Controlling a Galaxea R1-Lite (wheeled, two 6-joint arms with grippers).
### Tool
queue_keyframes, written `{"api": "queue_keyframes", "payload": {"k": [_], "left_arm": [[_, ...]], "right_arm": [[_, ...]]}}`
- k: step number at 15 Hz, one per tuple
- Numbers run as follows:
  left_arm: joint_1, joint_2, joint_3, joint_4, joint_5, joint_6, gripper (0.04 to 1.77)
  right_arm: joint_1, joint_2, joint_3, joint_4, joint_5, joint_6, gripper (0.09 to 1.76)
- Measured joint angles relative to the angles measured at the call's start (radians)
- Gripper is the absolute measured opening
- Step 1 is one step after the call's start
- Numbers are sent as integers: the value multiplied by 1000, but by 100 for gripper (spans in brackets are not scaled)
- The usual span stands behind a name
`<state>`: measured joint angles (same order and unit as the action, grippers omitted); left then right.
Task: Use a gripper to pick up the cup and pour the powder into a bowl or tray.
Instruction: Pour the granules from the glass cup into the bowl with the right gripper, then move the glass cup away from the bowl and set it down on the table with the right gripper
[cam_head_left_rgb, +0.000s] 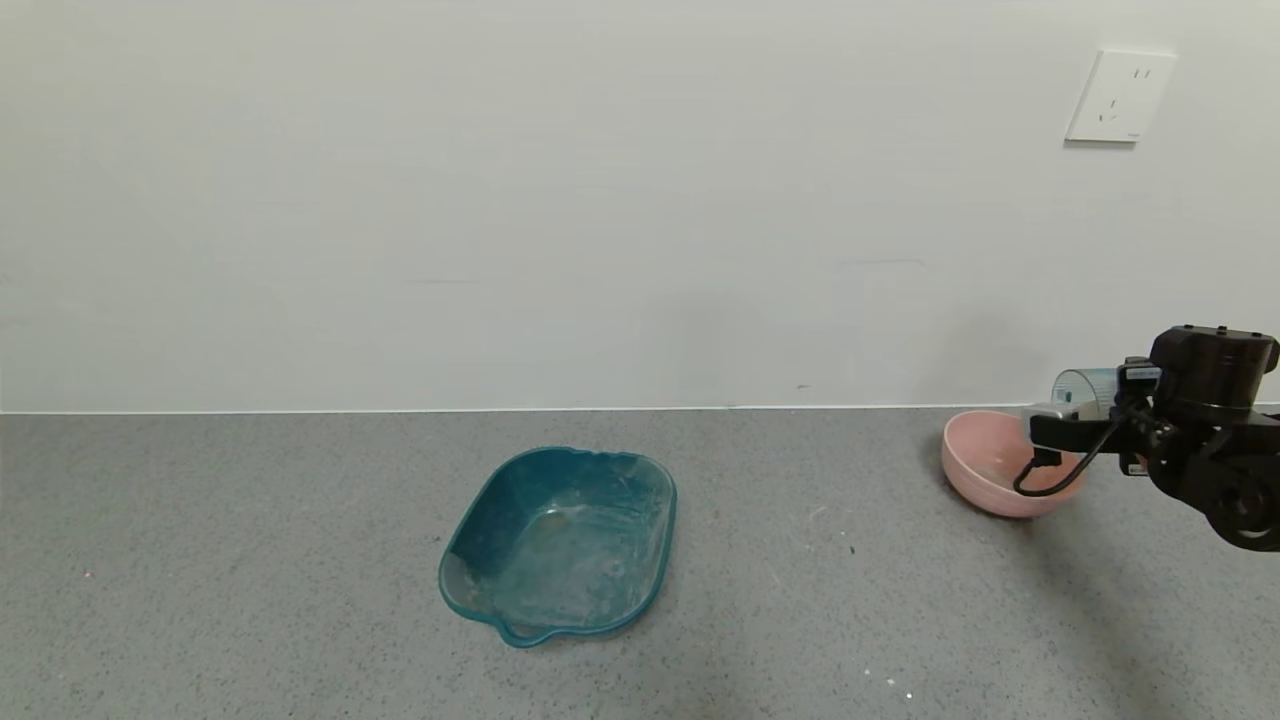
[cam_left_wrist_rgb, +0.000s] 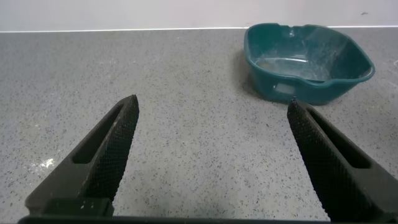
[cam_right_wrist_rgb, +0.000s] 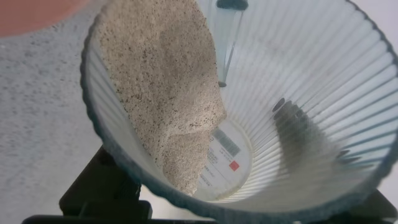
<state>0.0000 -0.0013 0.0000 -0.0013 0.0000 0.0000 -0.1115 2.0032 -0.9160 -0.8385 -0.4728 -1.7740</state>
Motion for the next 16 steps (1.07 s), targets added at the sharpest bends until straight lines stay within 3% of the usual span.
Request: {"api": "queue_keyframes", "payload": {"k": [7,13,16], "left_arm": [[0,0,0,0,0,0,172],[0,0,0,1,0,0,172],[0,0,0,1,0,0,172]], "right_arm": [[-39,-41,93,1,99,292,135],[-55,-62,139,-10,137,622,135],[-83,-88,177,-13,226,712,135]]}}
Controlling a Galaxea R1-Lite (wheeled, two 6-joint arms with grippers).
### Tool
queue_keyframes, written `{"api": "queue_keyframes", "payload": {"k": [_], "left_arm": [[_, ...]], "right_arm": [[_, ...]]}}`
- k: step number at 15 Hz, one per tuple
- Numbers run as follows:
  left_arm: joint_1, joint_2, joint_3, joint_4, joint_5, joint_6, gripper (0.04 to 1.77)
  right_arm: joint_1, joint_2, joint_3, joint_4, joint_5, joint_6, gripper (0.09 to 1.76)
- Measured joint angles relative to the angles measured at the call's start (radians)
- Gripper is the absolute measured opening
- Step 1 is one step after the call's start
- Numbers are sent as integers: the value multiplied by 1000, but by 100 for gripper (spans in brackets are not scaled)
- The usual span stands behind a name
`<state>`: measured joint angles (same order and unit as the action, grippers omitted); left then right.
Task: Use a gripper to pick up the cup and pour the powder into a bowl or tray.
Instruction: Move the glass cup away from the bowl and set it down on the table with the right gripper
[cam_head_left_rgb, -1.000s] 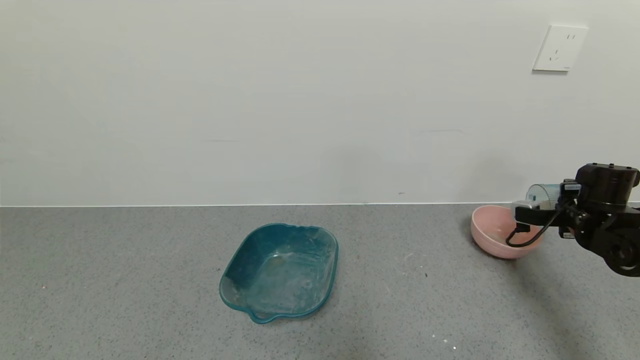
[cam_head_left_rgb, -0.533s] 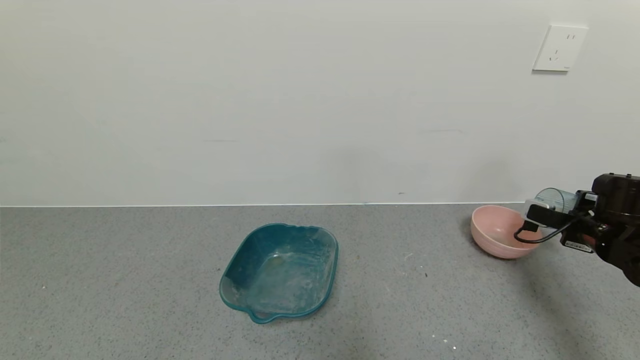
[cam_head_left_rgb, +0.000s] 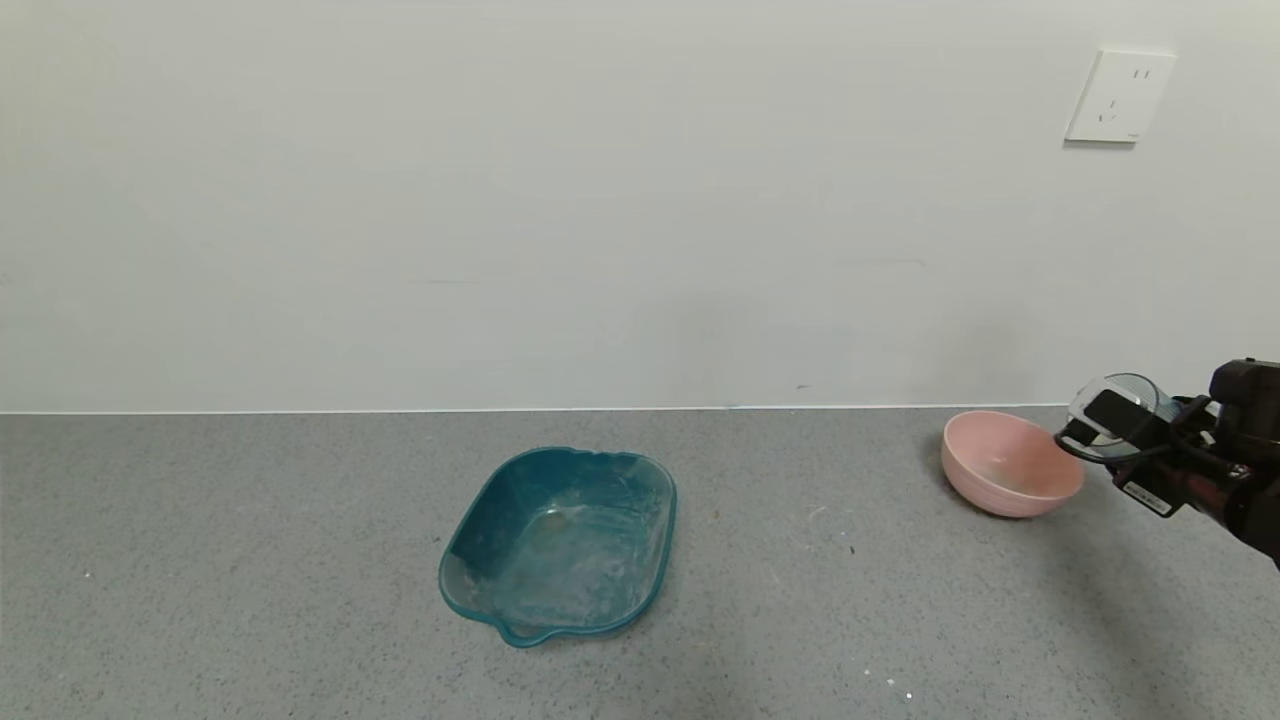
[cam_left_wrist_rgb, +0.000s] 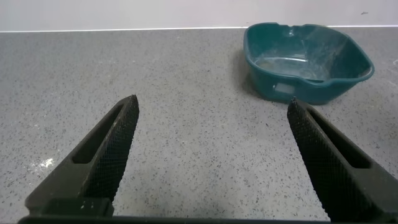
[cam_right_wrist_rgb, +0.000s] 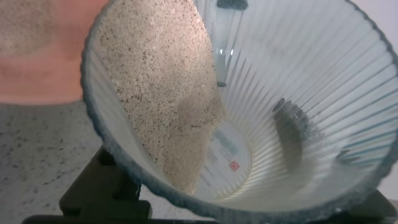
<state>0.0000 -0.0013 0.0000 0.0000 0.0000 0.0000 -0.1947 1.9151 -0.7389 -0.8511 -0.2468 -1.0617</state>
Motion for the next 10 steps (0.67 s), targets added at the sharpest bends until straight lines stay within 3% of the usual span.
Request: {"api": "queue_keyframes", "payload": {"k": [6,10], "left_arm": [[0,0,0,0,0,0,172],[0,0,0,0,0,0,172]], "right_arm": [[-40,-113,127,-2,130,178,135],[-41,-202,181,1,175,395,135]]}}
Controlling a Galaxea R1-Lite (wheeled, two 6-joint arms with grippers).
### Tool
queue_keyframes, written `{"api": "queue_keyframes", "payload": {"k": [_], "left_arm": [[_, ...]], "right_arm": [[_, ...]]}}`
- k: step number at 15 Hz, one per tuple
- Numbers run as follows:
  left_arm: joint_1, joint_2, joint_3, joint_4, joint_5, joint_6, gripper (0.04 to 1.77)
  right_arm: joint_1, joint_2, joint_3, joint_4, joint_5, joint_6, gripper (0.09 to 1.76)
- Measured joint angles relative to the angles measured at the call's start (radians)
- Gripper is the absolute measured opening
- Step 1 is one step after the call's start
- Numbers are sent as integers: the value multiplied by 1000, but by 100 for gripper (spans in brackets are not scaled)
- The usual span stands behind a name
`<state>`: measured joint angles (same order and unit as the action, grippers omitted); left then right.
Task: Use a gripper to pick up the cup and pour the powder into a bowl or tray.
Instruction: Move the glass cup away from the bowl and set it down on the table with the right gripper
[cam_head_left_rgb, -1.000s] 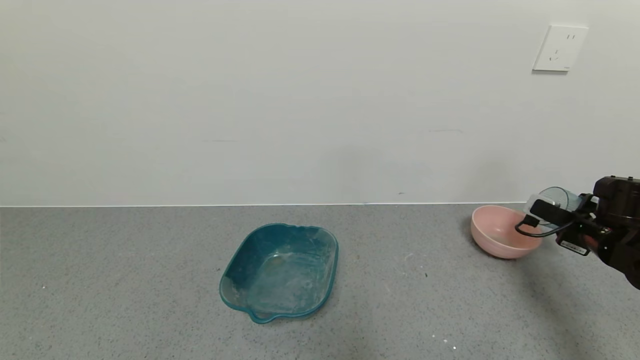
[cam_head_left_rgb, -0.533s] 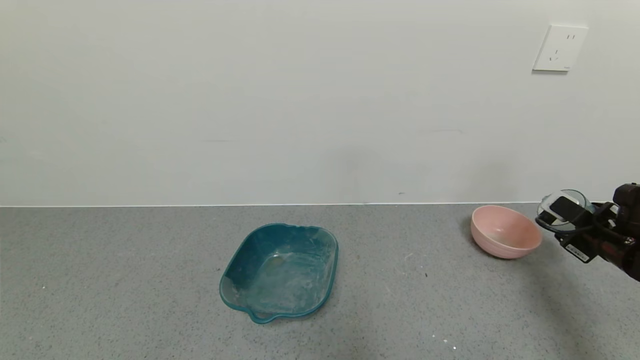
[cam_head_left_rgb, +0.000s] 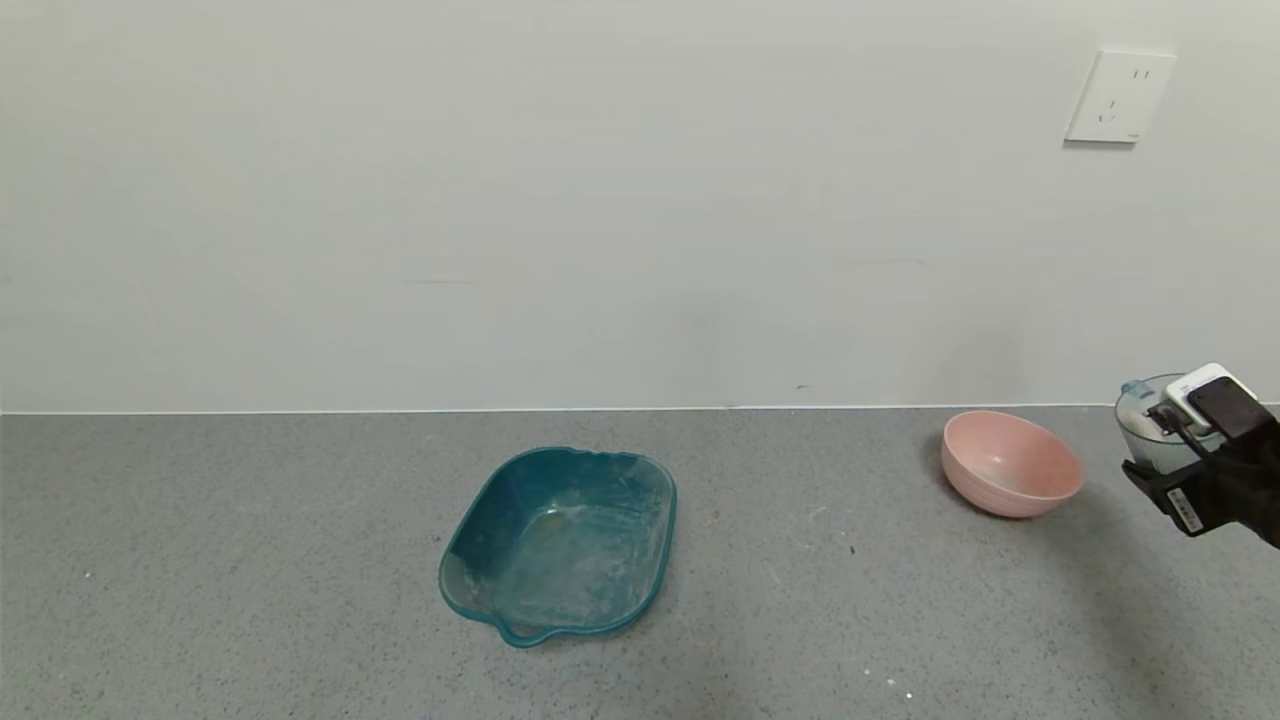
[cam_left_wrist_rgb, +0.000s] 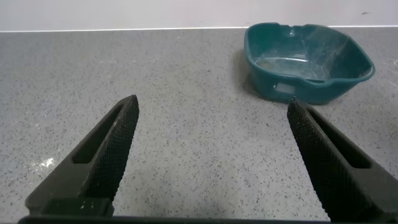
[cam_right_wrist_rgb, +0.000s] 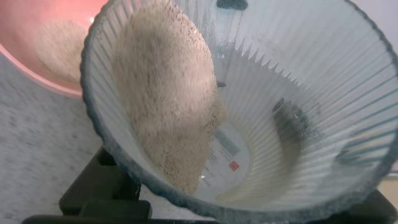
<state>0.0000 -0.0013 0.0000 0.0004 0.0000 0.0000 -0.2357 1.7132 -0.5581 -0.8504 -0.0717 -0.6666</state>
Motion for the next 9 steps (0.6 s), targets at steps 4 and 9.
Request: {"api": "queue_keyframes", "payload": {"k": [4,9], "left_arm": [[0,0,0,0,0,0,172],[0,0,0,0,0,0,172]], "right_arm": [[56,-51,31,-2,-1,187,135],[238,-106,76,-1,-65,359,135]]}}
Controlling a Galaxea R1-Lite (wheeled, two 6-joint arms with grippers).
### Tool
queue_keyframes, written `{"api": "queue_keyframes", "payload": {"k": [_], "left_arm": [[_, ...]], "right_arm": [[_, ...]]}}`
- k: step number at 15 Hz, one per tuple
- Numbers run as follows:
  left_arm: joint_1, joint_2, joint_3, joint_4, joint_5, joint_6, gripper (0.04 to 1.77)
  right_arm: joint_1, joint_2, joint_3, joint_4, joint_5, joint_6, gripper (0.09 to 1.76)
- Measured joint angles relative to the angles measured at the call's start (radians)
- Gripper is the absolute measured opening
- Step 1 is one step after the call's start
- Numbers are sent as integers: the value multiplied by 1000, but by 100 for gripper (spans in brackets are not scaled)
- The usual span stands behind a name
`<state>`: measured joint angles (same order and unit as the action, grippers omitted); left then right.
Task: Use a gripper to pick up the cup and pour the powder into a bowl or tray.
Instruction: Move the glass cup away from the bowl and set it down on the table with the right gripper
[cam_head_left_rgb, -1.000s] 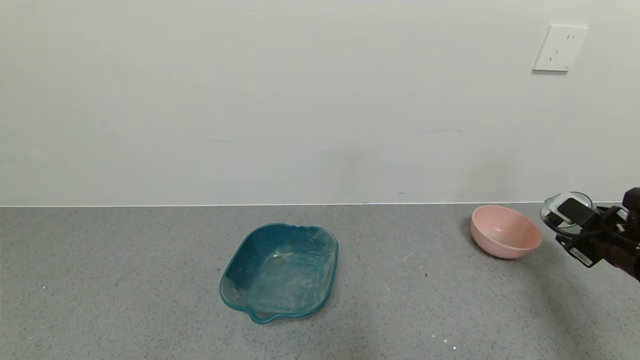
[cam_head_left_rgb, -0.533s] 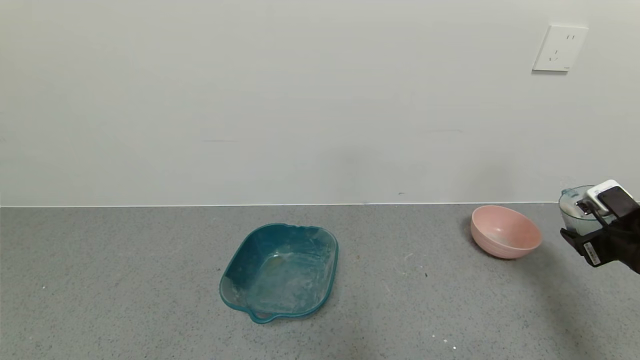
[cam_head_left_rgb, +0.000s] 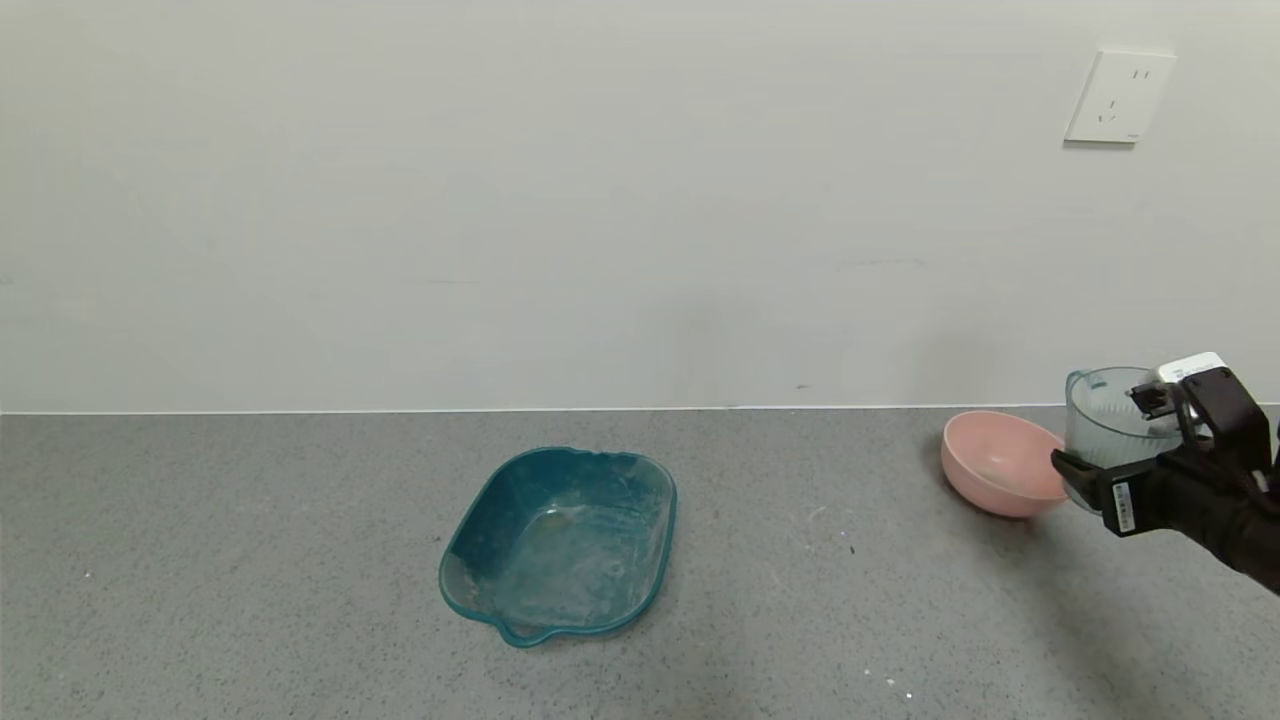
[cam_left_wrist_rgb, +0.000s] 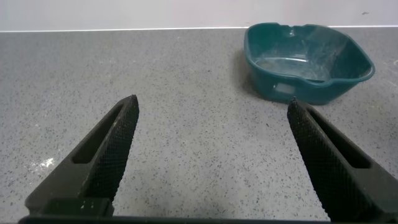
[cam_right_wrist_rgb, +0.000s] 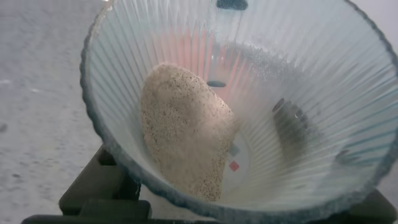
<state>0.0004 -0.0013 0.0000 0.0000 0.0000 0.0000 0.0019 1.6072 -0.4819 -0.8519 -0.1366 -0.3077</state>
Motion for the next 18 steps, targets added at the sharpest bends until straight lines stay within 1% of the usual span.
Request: {"api": "queue_keyframes", "payload": {"k": [4,6,8,12,15,18], "left_arm": [[0,0,0,0,0,0,172],[0,0,0,0,0,0,172],[0,0,0,0,0,0,172],[0,0,0,0,0,0,172],[0,0,0,0,0,0,172],[0,0,0,0,0,0,172]], "right_arm": [[155,-1,-25,-1,-99,89,135],[225,25,-72,-1,-153,131,135],[274,72,-127,-1,-180,157,135],[326,206,-264,-3,-215,221,135],[349,318,-367,-5,-221,260,135],[364,412,-442,-8,-220,285,135]]}}
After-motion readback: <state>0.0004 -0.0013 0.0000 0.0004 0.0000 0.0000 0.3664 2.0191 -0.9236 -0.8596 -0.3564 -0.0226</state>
